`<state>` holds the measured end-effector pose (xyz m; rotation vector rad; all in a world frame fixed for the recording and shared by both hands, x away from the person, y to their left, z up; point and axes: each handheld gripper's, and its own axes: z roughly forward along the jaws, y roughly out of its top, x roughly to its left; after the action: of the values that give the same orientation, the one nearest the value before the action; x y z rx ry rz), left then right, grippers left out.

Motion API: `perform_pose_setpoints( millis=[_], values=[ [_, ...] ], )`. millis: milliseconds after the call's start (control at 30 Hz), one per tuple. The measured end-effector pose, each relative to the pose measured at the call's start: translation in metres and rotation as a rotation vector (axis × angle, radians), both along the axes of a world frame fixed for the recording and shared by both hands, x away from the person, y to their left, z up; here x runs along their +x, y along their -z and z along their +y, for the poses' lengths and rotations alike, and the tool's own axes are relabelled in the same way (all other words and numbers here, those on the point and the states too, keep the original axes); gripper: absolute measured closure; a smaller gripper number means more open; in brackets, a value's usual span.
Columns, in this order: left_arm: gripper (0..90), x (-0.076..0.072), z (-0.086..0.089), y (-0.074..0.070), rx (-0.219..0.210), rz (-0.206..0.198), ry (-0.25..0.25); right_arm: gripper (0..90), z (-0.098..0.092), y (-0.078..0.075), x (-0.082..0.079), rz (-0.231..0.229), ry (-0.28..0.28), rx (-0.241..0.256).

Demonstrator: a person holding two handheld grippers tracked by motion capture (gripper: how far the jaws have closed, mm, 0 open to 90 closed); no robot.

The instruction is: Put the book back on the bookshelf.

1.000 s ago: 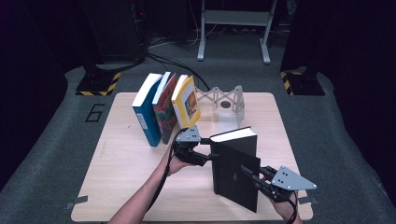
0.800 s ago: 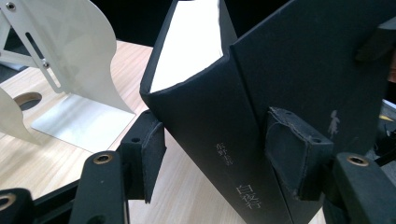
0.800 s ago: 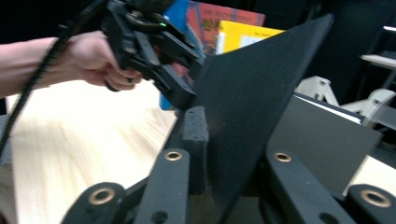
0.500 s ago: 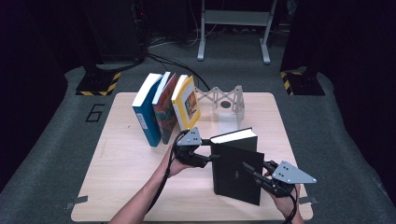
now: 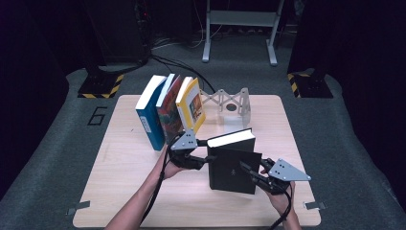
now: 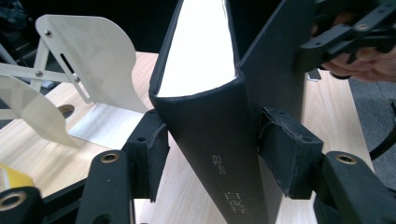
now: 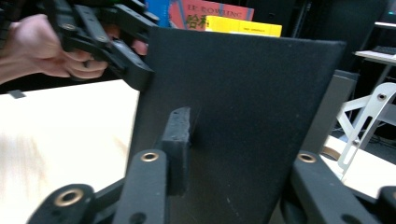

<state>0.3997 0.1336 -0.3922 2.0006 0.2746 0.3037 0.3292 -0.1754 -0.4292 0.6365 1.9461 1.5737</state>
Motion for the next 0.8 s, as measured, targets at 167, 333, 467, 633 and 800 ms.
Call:
perform_pose_setpoints(
  millis=[167,333,467,633,800],
  values=[
    [43.5,-0.005,0.006,0.001,-0.016,-0.006,-0.003,58.4,0.005,0.002,0.008,0.015,-0.003,0.008],
    [42.3,-0.008,0.008,0.001,-0.03,0.003,0.014,53.6,0.007,0.003,0.014,0.047,-0.014,-0.017],
    [42.0,-0.009,0.007,0.006,-0.032,0.003,-0.006,49.0,0.009,0.001,0.017,0.056,0.005,-0.046],
    [47.0,-0.012,0.006,0.012,-0.063,-0.003,-0.042,42.4,0.01,0.002,0.02,0.071,0.039,-0.065],
    [48.2,-0.015,0.007,0.015,-0.082,-0.012,-0.041,39.9,0.013,0.002,0.017,0.066,0.066,-0.091]
  ],
)
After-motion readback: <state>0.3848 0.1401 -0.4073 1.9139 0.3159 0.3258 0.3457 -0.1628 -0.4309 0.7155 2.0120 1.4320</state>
